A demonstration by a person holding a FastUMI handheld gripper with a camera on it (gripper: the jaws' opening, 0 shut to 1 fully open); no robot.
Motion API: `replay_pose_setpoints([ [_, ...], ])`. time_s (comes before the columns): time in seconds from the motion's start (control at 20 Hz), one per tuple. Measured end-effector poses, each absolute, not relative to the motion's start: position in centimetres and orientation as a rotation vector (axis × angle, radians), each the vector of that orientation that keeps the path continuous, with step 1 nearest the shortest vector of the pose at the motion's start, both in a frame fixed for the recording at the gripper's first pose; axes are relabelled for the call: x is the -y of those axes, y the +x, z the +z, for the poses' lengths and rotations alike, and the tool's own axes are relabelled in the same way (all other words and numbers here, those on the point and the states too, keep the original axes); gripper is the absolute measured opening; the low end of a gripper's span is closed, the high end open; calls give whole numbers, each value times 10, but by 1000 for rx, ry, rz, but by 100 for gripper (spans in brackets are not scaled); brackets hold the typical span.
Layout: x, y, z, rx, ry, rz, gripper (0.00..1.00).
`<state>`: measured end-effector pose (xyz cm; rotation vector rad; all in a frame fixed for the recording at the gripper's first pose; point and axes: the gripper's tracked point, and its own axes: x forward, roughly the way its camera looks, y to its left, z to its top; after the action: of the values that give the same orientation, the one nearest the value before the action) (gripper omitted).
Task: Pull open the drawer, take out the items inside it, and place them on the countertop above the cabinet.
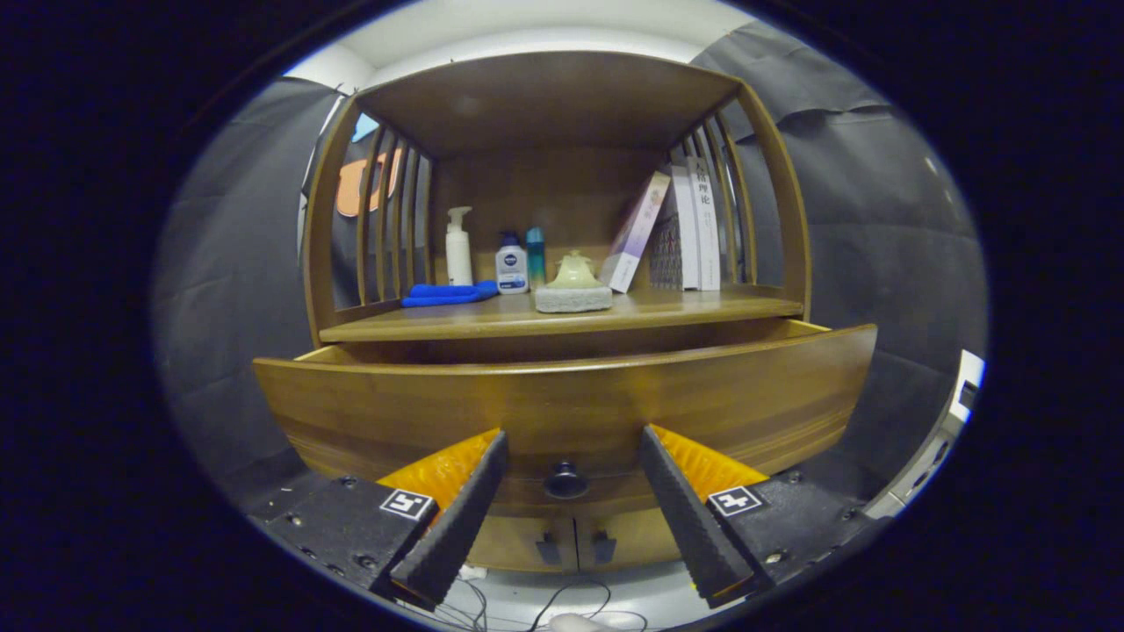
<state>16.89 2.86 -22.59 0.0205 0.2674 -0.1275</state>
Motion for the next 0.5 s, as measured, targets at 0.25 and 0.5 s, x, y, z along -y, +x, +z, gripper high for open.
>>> replay_pose_setpoints([
  [0.25,-25,201,-227,-271,23,-122,99],
  [0.5,-22,229,-229,-281,18,-118,99],
])
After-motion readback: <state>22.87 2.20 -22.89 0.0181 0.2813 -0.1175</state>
